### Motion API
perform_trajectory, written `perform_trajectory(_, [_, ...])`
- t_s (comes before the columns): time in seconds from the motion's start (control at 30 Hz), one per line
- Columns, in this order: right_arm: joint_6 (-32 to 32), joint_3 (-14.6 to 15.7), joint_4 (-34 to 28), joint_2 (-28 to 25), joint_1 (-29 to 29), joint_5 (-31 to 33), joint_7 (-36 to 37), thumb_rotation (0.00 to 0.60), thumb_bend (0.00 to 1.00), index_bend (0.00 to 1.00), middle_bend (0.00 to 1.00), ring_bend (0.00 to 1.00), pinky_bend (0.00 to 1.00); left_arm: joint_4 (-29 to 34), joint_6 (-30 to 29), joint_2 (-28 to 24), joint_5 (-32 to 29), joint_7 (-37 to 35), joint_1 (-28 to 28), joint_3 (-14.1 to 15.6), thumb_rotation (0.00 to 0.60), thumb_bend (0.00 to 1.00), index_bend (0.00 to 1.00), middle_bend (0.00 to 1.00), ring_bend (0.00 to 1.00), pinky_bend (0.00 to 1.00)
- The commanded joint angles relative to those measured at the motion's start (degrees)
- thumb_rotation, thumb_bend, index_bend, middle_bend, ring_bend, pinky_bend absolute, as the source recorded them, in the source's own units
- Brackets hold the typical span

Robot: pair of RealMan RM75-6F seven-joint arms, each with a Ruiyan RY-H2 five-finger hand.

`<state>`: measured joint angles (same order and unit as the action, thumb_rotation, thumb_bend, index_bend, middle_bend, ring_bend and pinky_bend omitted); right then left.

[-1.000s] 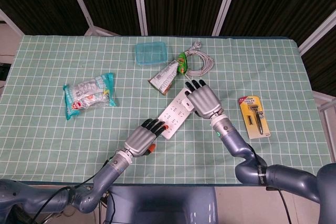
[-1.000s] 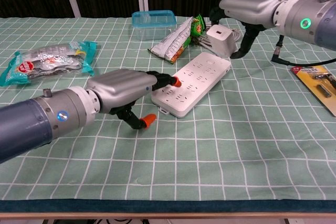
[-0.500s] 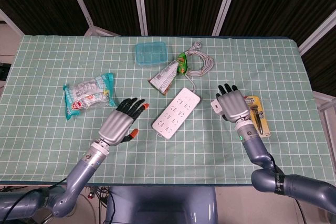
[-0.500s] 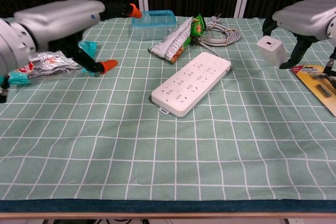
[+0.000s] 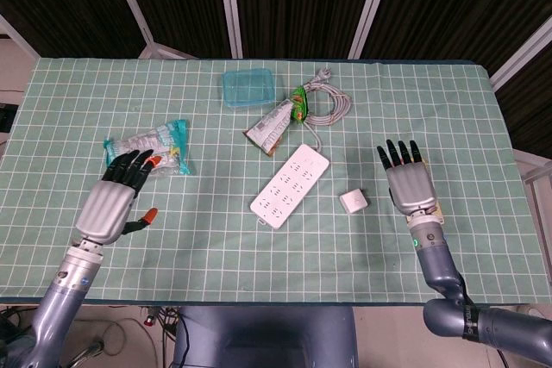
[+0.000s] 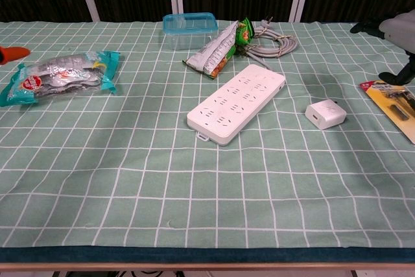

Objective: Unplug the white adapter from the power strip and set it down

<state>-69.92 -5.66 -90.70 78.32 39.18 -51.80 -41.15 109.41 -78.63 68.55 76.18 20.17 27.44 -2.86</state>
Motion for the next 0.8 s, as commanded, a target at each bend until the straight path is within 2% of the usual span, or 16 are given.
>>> perform_trajectory(0.03, [-6.05,2.85,-3.88,-2.21,-4.96,-7.98,6.15,0.6,0.48,0.0,0.0,0.0,0.0,-0.71,-4.29,-2.34,2.39,-4.01,-4.41,2.57,0.6,0.2,0.1,0.04,0.02,0.1])
perform_trajectory(0.13, [-11.75,6.19,-5.56,-3.77,-9.49,-15.56,11.69,0.6,0.42,0.0,0.0,0.0,0.0,-1.46,-7.45,-3.7,3.78,-6.59,-7.78,4.35,0.6,0.14,0.1,0.03,0.01,0.08])
perform_trajectory(0.27, [-18.67,10.53,-6.57,-5.7,-15.41,-23.68,18.73,0.6,0.25,0.0,0.0,0.0,0.0,-3.36,-11.85,-4.93,6.42,-9.18,-11.87,6.4,0.6,0.05,0.07,0.01,0.01,0.07])
perform_trajectory(0.37, [-23.8,13.46,-4.87,-7.05,-19.79,-29.19,23.84,0.6,0.19,0.0,0.0,0.0,0.0,-6.24,-14.77,-5.85,8.71,-11.48,-14.94,8.18,0.6,0.0,0.04,0.0,0.0,0.05])
perform_trajectory(0.6, [-28.06,17.31,1.71,-9.6,-26.96,-32.4,35.78,0.6,0.14,0.0,0.0,0.0,0.0,-13.99,-19.73,-7.75,10.27,-17.35,-20.72,10.39,0.6,0.0,0.01,0.0,0.0,0.03])
perform_trajectory(0.8, [-29.35,16.66,6.32,-10.74,-30.01,-32.38,42.38,0.6,0.13,0.0,0.0,0.0,0.0,-19.78,-19.87,-8.16,8.11,-20.94,-23.5,10.28,0.6,0.0,0.01,0.0,0.0,0.03])
